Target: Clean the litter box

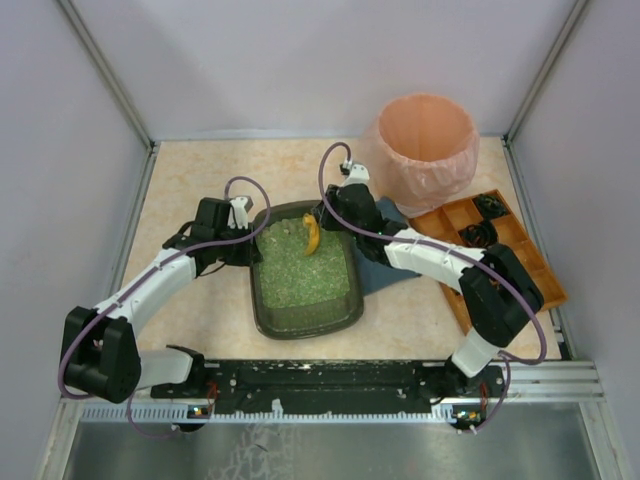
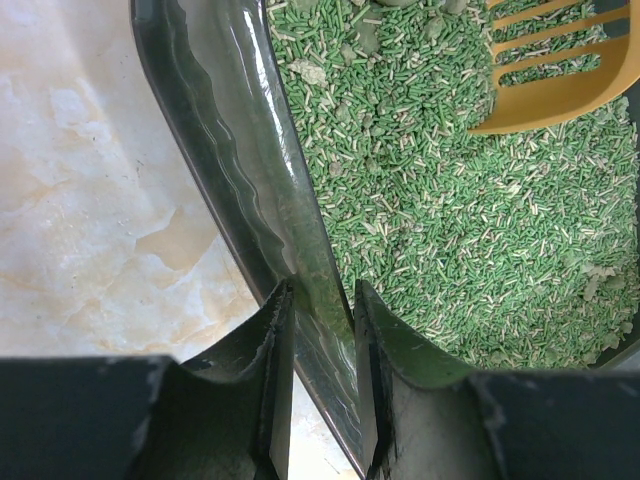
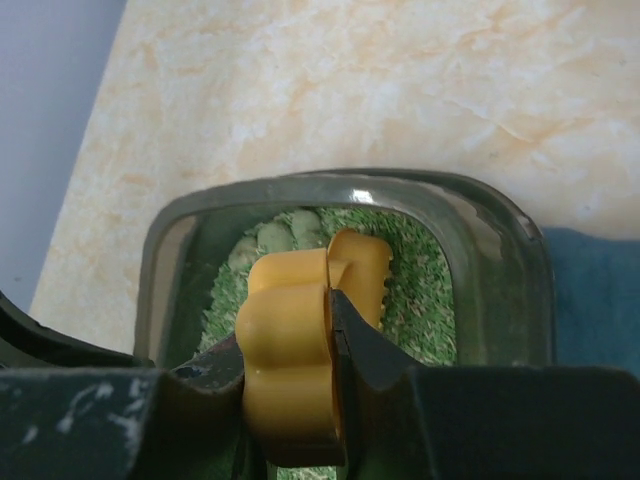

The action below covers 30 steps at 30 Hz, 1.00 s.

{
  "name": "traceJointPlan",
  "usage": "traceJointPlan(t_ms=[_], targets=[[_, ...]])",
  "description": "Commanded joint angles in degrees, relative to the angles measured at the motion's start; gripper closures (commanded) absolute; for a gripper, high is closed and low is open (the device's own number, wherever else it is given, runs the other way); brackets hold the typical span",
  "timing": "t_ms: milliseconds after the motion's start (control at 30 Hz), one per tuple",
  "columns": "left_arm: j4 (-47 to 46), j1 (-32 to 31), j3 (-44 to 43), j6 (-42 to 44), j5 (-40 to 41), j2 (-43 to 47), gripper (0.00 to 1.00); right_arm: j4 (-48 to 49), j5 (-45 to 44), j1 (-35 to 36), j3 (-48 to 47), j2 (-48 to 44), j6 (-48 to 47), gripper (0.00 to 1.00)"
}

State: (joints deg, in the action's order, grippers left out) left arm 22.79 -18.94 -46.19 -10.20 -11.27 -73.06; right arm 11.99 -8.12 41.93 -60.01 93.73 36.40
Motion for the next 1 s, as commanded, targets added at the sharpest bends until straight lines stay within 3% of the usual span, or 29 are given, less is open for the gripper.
traceJointPlan(t_ms=[0,333,467,733,767,833,967], targets=[[0.24,-0.92,-0.34,1.05,-1.42,-1.63,0.69,-13.33,3.61,3.23,4.72,-0.01,-1.77,1.00],[0.24,-0.97,-0.25,1.12,-1.76,-1.75,0.69,-2.66,6.25,3.08,11.33,-3.41,-6.73,1.00],[0.29,-1.09,-0.30,1.23,-1.93,-2.04,0.69,-9.40,2.58,3.09,8.19,-0.77,-2.64,1.00],[0.42,-1.36,-0.31,1.26,-1.35,-1.90,0.69,-8.15,2.92,3.11,9.30,-2.59,0.40,1.00],[0.41,-1.34,-0.30,1.29,-1.31,-1.84,0.70,-8.58,2.78,3.07,9.30,-3.43,0.68,0.98],[0.58,-1.36,-0.46,1.32,-1.49,-2.17,0.69,-10.83,1.28,3.07,9.85,-7.70,2.48,0.82],[0.63,-1.36,-0.49,1.22,-1.36,-2.12,0.69,-12.09,-1.78,2.37,12.78,-14.79,6.03,0.61]])
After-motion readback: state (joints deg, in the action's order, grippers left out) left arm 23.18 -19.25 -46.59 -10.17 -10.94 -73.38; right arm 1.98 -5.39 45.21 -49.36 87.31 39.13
